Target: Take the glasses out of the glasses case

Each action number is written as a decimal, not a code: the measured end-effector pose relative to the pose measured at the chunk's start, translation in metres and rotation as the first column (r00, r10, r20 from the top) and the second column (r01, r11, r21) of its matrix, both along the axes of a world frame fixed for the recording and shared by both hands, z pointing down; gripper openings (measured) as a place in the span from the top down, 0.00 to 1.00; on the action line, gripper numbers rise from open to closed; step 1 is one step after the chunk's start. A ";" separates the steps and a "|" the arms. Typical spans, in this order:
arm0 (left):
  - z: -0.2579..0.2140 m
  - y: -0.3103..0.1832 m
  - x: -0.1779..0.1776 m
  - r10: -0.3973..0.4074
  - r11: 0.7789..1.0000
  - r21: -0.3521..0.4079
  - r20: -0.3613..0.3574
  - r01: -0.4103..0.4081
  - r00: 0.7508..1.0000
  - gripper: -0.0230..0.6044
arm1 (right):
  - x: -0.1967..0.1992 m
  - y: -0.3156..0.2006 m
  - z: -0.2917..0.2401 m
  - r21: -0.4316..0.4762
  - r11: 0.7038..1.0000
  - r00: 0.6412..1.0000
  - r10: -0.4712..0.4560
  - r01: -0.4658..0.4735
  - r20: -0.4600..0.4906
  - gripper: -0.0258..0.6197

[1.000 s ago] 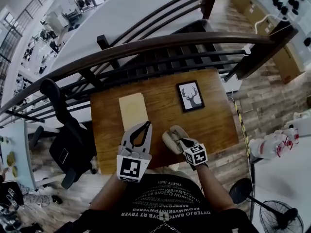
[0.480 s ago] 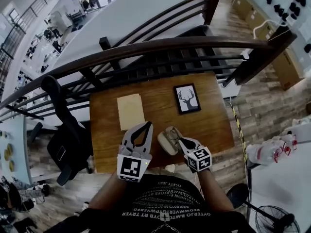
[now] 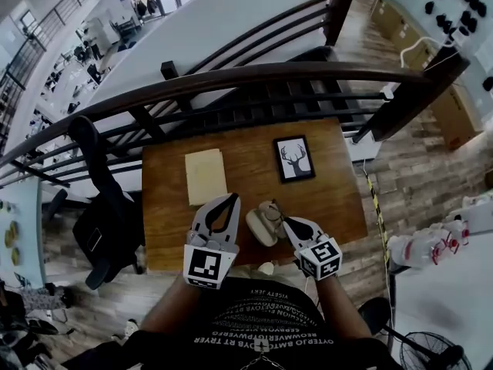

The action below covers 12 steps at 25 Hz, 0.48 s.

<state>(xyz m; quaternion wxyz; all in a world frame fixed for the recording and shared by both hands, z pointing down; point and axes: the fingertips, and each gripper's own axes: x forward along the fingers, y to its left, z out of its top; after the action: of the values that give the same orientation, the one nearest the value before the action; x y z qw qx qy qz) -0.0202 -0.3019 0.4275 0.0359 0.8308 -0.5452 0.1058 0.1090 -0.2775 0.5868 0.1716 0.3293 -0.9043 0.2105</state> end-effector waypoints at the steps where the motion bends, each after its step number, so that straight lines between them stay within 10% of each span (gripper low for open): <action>1: -0.001 0.001 0.001 -0.003 1.000 0.000 0.001 0.003 1.000 0.92 | 0.000 0.000 -0.007 0.007 1.000 1.000 -0.001 0.001 0.012 0.92; 12: -0.007 0.020 0.007 -0.020 1.000 0.013 -0.005 0.020 1.000 0.92 | 0.007 0.009 -0.078 0.149 0.989 0.997 -0.017 0.005 0.077 0.92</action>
<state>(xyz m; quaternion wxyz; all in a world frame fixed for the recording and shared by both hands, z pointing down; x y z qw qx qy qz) -0.0131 -0.2820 0.4203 0.0326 0.8258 -0.5542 0.0998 0.1160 -0.2689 0.5084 0.1124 0.3276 -0.9253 0.1542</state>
